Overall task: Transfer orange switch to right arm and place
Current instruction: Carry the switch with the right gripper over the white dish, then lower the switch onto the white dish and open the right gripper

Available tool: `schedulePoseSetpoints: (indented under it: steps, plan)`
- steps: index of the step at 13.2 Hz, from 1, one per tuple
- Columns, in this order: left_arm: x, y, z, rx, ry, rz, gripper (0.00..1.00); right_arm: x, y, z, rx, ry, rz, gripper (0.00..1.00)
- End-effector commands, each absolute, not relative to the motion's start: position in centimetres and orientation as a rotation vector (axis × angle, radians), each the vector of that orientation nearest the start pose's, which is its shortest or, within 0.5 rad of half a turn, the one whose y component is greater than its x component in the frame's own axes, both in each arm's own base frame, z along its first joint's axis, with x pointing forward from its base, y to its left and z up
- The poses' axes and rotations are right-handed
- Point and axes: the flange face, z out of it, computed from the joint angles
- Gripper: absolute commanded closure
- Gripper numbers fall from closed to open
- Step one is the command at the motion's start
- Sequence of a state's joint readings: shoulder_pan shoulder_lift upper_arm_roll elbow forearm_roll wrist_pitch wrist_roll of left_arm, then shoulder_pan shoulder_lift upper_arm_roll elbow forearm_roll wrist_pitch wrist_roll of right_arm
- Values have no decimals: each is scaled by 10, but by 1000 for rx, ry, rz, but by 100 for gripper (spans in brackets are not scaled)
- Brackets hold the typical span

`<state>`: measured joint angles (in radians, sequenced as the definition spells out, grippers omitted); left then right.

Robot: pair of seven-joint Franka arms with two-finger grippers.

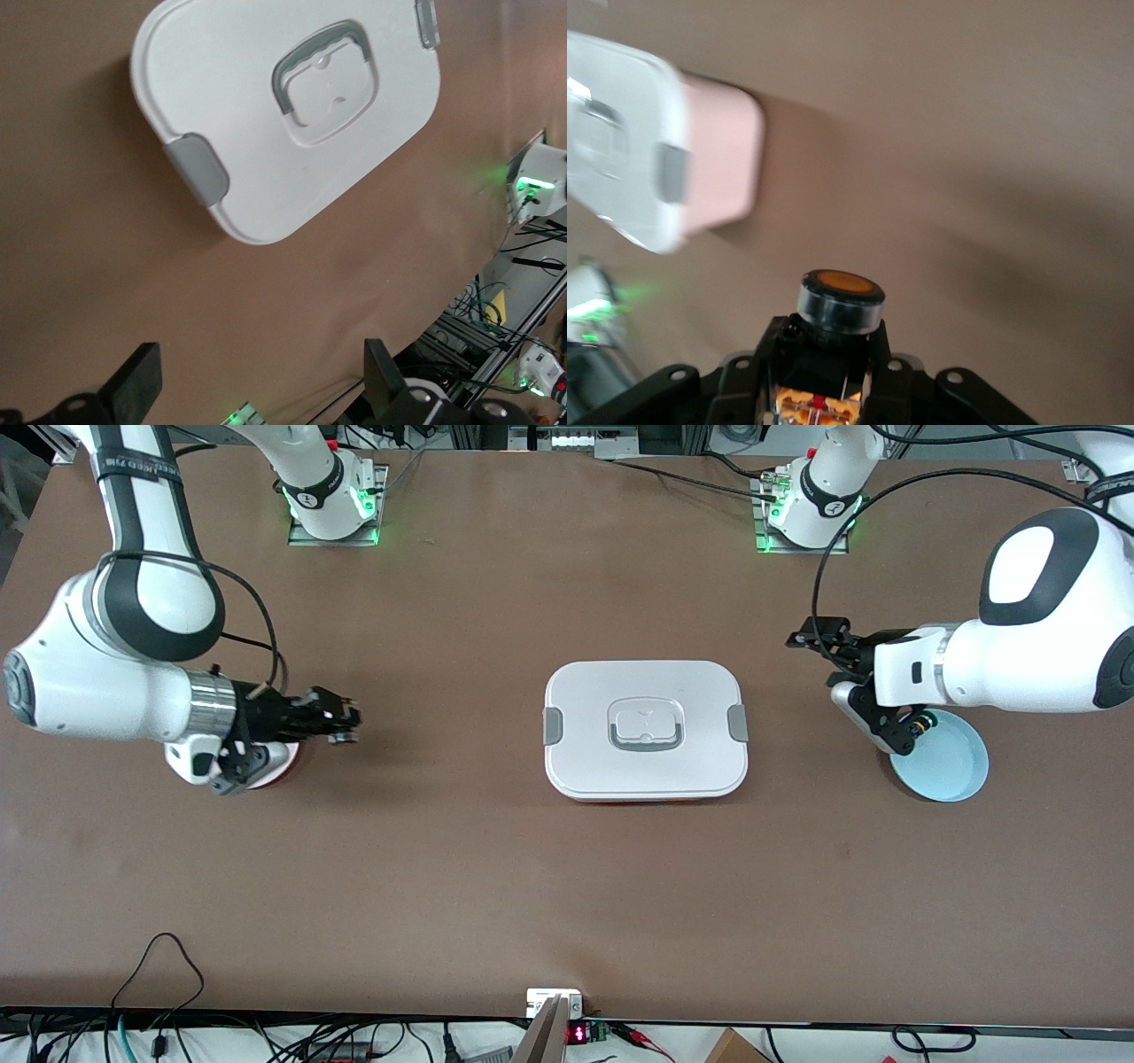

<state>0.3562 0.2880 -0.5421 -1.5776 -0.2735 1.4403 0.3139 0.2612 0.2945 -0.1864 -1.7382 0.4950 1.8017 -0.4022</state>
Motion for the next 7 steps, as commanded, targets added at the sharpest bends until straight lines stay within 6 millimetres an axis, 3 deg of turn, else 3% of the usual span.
schedulePoseSetpoints:
  steps: [1,3,5,6,7]
  plan:
    - [589,-96,519,-3275,716,652,0,571,56,391,-2881,-455,159,100]
    - [589,-103,529,-3119,630,593,0,555,35,363,-3004,-432,148,100]
    - [590,-92,559,-3073,570,485,0,546,15,331,-3089,-418,106,100]
    - [579,-91,578,-3059,546,431,0,546,2,315,-3104,-389,93,100]
    - [575,-77,581,-3055,485,422,0,547,-12,293,-3115,-355,103,100]
